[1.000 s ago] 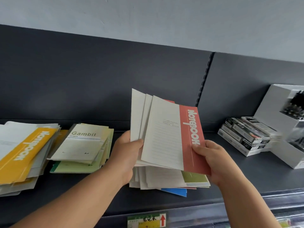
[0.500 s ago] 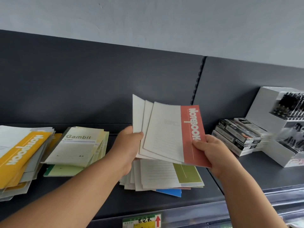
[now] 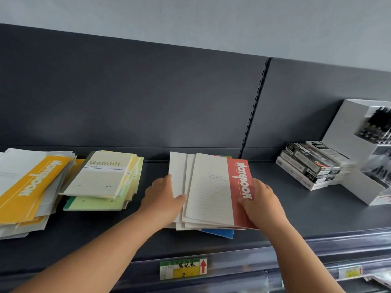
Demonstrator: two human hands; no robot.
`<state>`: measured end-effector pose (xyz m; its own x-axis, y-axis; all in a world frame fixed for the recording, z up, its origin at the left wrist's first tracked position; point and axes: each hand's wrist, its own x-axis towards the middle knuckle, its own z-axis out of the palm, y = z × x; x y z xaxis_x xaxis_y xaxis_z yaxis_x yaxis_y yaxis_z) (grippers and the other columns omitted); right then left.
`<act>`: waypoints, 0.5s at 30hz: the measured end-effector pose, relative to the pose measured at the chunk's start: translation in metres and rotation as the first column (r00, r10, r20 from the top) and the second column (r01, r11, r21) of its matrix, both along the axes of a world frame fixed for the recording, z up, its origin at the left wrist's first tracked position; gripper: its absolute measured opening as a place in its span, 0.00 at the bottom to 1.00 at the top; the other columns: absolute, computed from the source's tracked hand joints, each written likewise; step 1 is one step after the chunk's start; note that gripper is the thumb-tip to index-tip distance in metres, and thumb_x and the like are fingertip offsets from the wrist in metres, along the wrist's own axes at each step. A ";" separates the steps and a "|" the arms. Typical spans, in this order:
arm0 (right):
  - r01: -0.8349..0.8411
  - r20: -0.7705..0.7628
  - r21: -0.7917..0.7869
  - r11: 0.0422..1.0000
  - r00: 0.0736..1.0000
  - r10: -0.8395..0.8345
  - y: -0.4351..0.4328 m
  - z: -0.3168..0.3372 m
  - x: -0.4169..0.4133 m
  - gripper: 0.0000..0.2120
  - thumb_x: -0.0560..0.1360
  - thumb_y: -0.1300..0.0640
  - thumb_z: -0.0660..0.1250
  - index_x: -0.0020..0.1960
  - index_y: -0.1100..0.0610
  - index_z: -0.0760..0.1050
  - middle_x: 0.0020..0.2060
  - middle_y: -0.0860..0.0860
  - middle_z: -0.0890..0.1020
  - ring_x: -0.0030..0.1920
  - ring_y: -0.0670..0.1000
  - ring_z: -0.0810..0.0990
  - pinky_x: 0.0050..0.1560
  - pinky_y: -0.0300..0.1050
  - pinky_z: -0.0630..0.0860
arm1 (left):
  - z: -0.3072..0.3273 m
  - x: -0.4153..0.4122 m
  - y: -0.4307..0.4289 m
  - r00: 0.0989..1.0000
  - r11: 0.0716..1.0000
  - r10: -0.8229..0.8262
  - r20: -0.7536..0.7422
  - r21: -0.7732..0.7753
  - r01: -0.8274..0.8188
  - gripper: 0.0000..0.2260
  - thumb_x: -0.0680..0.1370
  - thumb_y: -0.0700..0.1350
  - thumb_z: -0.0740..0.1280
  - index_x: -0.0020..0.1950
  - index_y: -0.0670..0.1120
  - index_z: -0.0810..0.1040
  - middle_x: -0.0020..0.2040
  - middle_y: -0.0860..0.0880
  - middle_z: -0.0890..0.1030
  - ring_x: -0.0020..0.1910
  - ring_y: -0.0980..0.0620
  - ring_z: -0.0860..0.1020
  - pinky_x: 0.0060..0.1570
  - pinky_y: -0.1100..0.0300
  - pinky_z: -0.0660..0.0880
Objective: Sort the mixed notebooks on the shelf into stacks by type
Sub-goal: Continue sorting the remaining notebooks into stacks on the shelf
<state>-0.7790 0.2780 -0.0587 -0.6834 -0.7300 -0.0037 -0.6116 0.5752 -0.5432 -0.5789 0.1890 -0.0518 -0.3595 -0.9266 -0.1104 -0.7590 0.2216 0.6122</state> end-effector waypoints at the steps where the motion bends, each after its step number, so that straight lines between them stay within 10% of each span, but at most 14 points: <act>1: -0.004 -0.029 0.001 1.000 1.000 0.004 0.000 0.001 0.005 0.14 0.76 0.51 0.66 0.60 0.51 0.69 0.57 0.50 0.76 0.54 0.55 0.77 0.55 0.56 0.77 | 0.001 0.001 0.002 0.999 1.000 -0.022 0.025 -0.016 0.022 0.26 0.78 0.53 0.62 0.75 0.49 0.60 0.72 0.49 0.66 0.69 0.47 0.66 0.64 0.52 0.69; 15: -0.302 -0.308 -0.006 0.953 0.908 0.286 0.006 0.034 0.117 0.27 0.80 0.44 0.60 0.77 0.49 0.59 0.78 0.49 0.57 0.78 0.54 0.54 0.76 0.55 0.53 | 0.016 0.090 0.026 0.970 0.811 -0.034 0.239 -0.560 0.166 0.31 0.79 0.60 0.58 0.78 0.52 0.51 0.80 0.50 0.50 0.78 0.48 0.47 0.75 0.50 0.45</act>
